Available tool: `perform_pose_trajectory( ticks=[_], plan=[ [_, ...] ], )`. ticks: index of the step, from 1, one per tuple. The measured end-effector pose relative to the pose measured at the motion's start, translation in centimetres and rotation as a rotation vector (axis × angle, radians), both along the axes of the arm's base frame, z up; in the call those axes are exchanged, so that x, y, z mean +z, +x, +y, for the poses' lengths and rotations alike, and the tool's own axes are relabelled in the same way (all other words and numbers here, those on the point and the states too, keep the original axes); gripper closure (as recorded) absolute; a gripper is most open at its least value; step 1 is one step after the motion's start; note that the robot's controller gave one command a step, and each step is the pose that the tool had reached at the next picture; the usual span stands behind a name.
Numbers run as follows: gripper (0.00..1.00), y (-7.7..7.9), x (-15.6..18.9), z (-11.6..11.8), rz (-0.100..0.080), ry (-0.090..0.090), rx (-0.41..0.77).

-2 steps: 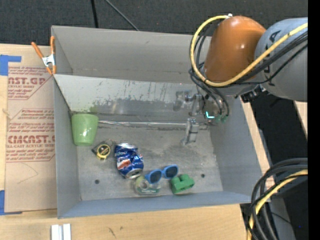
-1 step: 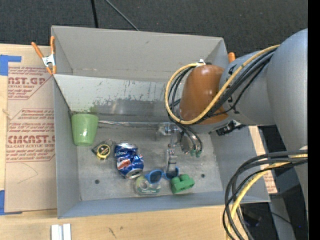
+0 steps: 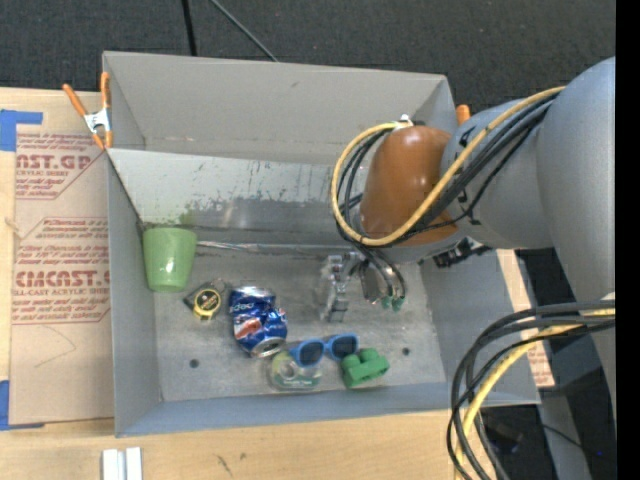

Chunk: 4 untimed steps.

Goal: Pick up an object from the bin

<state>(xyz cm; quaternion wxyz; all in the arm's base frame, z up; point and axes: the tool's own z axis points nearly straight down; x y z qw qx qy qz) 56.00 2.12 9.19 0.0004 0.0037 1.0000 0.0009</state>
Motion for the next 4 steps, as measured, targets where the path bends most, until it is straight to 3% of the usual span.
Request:
perform_pose_trajectory(
  ticks=[1,2,3,4],
  plan=[
    [0.0,0.0,0.0,0.0,0.0,0.0,0.0],
    [0.0,-8.0,-1.8,-0.1,0.0,0.001,-0.015],
    [0.0,-6.4,5.1,-11.7,-0.003,-0.005,0.339],
    [0.0,-5.3,3.4,-4.8,0.0,0.002,0.367]
  ],
)
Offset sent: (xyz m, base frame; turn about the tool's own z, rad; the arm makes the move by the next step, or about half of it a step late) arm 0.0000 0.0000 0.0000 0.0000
